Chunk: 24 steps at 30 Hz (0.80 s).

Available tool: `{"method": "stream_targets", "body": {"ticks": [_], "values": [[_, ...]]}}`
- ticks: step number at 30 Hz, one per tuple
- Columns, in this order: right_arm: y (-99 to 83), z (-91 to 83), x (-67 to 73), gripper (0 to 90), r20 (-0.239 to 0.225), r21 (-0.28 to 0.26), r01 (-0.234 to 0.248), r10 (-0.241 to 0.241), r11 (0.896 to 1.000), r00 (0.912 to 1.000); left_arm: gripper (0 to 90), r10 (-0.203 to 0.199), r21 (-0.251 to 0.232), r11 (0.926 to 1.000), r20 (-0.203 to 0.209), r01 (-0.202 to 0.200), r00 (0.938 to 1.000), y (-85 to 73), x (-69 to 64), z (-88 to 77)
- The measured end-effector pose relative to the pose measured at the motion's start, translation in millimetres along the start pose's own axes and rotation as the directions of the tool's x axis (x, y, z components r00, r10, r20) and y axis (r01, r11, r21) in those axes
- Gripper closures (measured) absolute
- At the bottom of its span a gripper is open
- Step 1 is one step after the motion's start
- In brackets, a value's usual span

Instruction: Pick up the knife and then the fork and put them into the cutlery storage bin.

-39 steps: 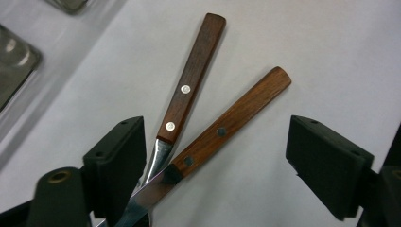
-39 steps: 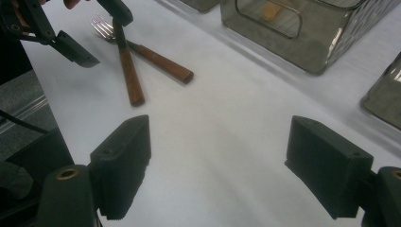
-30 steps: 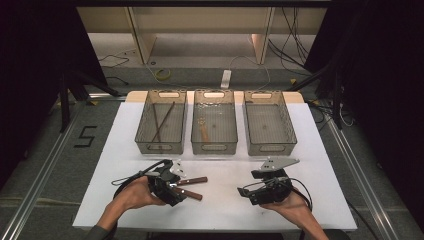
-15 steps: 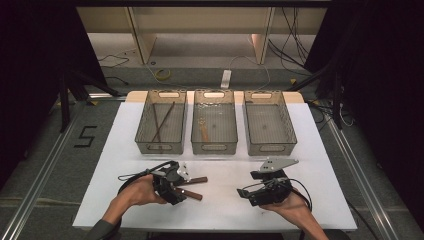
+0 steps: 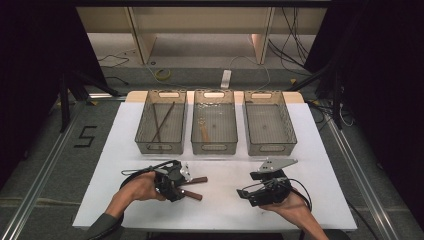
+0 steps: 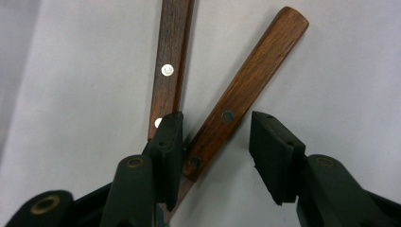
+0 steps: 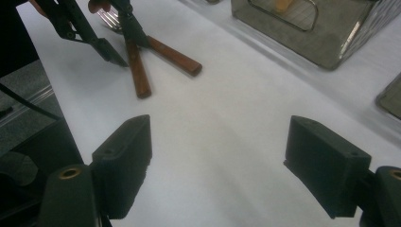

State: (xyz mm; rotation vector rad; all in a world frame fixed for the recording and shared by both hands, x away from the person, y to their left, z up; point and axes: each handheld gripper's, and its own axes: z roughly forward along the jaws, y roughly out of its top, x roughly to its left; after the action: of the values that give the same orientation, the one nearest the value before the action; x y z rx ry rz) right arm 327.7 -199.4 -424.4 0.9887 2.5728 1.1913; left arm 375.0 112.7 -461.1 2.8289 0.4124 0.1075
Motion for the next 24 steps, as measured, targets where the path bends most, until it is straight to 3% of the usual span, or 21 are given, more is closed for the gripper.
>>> {"method": "stream_targets", "body": {"ticks": [10, 14, 18, 24], "values": [[0.1, 0.0, 0.9, 24.6, -0.004, 0.003, 0.001, -0.001, 1.0, 1.0, 57.4, 0.027, 0.083, 0.9962, 0.011, -0.028, 0.9996, 2.9, 3.6, 0.8], [0.2, -0.7, 0.8, 24.7, -0.003, 0.002, -0.001, 0.001, 1.0, 1.0, 58.0, 0.029, 0.082, 0.9962, 0.012, -0.03, 0.9995, 2.8, 3.3, 1.0], [0.2, -0.9, 0.9, 24.7, -0.003, 0.002, -0.001, 0.001, 1.0, 1.0, 62.8, 0.018, 0.078, 0.9968, 0.031, -0.02, 0.9994, 2.1, 4.2, 0.7], [0.5, -1.4, 1.0, 24.7, -0.004, 0.001, -0.001, 0.001, 1.0, 1.0, 69.6, 0.032, 0.069, 0.997, 0.042, -0.034, 0.9986, 1.1, 3.2, 0.1]]}}
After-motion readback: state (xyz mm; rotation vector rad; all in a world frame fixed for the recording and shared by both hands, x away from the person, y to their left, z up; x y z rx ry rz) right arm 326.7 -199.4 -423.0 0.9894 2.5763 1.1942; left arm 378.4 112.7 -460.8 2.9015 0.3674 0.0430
